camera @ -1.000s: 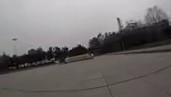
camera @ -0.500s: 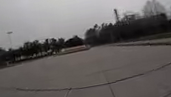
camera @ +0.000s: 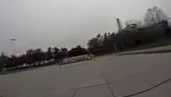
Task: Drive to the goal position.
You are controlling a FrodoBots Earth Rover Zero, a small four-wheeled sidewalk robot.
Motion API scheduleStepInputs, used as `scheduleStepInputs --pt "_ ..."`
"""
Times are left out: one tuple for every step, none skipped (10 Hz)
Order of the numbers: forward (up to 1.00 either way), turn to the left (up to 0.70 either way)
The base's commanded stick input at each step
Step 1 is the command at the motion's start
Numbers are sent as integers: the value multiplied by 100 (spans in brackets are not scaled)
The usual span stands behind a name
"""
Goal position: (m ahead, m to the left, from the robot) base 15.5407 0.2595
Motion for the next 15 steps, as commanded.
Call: scheduleStepInputs --pt "70 -1" --pt "70 -1" --pt "70 -1" --pt "70 -1" --pt "70 -1" --pt "70 -1" --pt "70 -1" --pt "70 -1" --pt "70 -1" --pt "70 -1" --pt "70 -1" --pt "70 -1" --pt "70 -1" --pt "70 -1" --pt "70 -1"
